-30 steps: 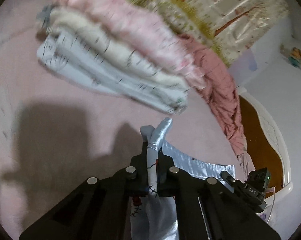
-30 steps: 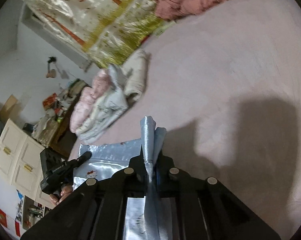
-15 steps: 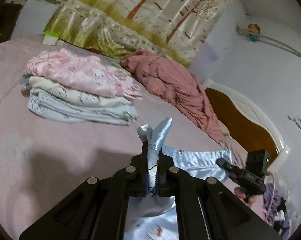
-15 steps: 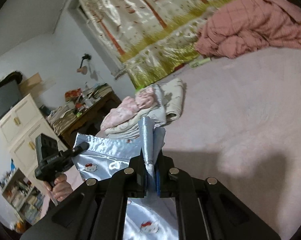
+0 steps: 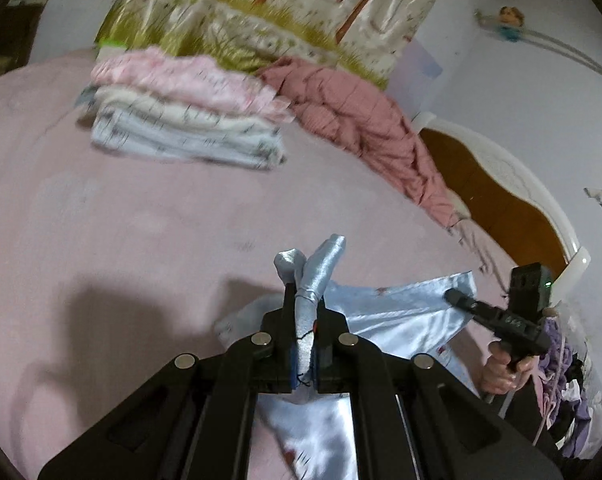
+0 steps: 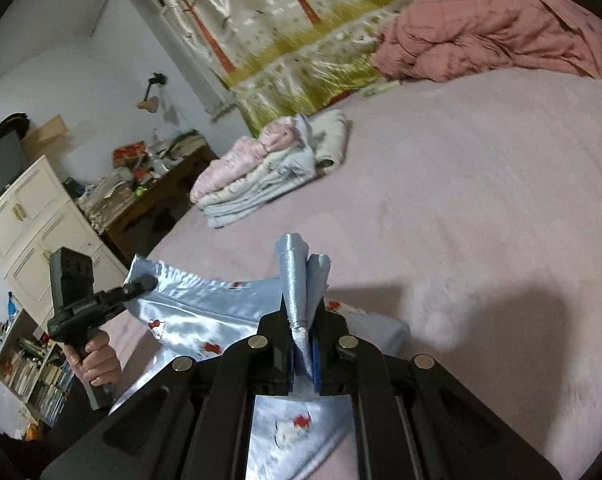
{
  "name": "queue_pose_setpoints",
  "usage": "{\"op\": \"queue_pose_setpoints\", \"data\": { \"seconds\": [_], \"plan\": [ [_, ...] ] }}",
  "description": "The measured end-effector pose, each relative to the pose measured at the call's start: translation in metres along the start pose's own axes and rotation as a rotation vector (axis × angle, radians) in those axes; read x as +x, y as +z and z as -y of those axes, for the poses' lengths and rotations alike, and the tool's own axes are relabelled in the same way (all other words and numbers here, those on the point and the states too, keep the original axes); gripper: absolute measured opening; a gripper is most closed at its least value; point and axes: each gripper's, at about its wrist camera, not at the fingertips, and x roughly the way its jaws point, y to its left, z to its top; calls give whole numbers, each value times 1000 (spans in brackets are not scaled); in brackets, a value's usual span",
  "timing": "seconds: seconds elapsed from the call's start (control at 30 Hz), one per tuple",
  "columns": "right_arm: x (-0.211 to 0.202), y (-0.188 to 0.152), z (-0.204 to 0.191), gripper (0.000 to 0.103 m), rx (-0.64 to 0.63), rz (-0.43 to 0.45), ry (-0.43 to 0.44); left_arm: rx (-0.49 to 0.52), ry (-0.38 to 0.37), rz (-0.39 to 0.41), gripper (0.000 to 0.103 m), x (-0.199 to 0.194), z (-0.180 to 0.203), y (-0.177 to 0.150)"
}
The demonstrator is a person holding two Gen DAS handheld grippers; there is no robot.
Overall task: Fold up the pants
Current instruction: 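Lift the pants edge with both tools and fold it over the pants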
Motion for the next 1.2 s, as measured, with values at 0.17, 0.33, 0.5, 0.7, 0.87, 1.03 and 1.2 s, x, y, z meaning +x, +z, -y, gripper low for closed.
{"op": "queue_pose_setpoints", "data": {
  "seconds": [0.17, 0.33, 0.5, 0.7, 0.87, 1.03, 1.2],
  "plan": [
    [0, -13, -1, 6, -4, -69, -54, -5, 58, -71, 5, 13, -4, -11],
    [7, -9, 15, 23, 73, -111, -78, -38, 59, -104, 36, 21, -9, -4],
    [2, 4, 19, 54, 112, -60, -65, -74, 57, -138, 36, 34, -13, 10],
    [7, 3, 19, 4, 118, -110, -54, -31, 61, -149, 6, 35, -4, 14],
    [-21, -9, -3, 4, 12, -33, -5, 38, -27, -62, 4, 2, 11, 5],
    [-58, -33, -33, 4, -156, -5, 39, 165, -81, -43, 5, -38, 27, -22],
    [-72, -61, -44, 4, -216, -72, 6, 185, -38, -132, 7, -48, 27, -48]
  ]
}}
